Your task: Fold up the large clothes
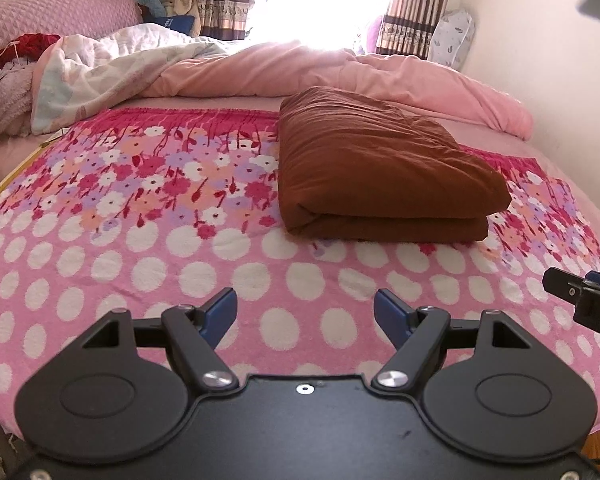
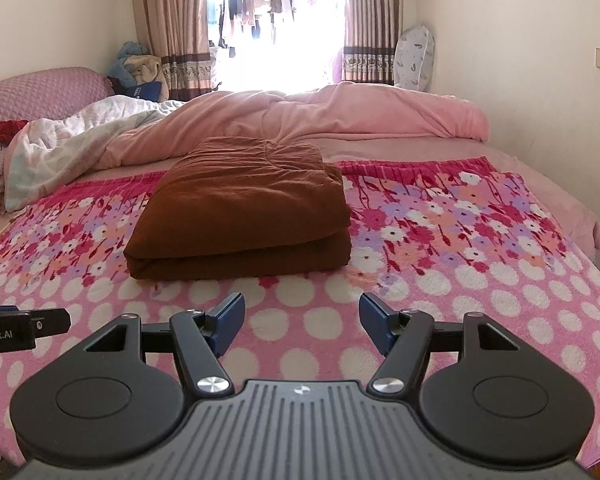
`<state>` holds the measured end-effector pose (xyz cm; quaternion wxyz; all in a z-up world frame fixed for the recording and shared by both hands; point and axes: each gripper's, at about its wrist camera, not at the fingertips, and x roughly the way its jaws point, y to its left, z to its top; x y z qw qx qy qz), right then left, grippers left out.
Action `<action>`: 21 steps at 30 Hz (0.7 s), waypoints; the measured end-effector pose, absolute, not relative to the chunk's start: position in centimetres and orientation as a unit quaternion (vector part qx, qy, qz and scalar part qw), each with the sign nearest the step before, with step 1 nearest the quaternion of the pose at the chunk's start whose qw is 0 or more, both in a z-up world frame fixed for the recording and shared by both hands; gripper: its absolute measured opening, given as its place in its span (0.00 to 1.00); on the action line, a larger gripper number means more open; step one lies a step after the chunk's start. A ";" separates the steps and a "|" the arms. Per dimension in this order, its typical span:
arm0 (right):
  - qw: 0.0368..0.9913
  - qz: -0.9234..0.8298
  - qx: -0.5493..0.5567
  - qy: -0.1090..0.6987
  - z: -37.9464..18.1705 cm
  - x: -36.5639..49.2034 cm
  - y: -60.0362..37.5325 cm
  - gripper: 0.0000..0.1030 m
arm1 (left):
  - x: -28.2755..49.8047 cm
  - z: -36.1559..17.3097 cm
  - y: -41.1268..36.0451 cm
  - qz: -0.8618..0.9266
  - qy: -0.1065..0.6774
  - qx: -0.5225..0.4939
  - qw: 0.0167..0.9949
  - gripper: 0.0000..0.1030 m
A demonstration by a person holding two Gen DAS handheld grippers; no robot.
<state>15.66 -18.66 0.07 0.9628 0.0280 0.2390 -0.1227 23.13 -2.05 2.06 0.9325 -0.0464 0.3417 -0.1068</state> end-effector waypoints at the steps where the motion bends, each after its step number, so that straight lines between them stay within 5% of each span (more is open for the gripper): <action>1: 0.963 -0.123 0.028 0.239 0.1 15.7 -18.6 0.75 | 23.1 2.1 -2.1 -0.106 0.341 -0.045 0.933 0.75; 21: 0.963 -0.121 0.024 0.240 0.0 15.6 -18.6 0.75 | 22.7 2.2 -2.2 -0.109 0.340 -0.041 0.933 0.75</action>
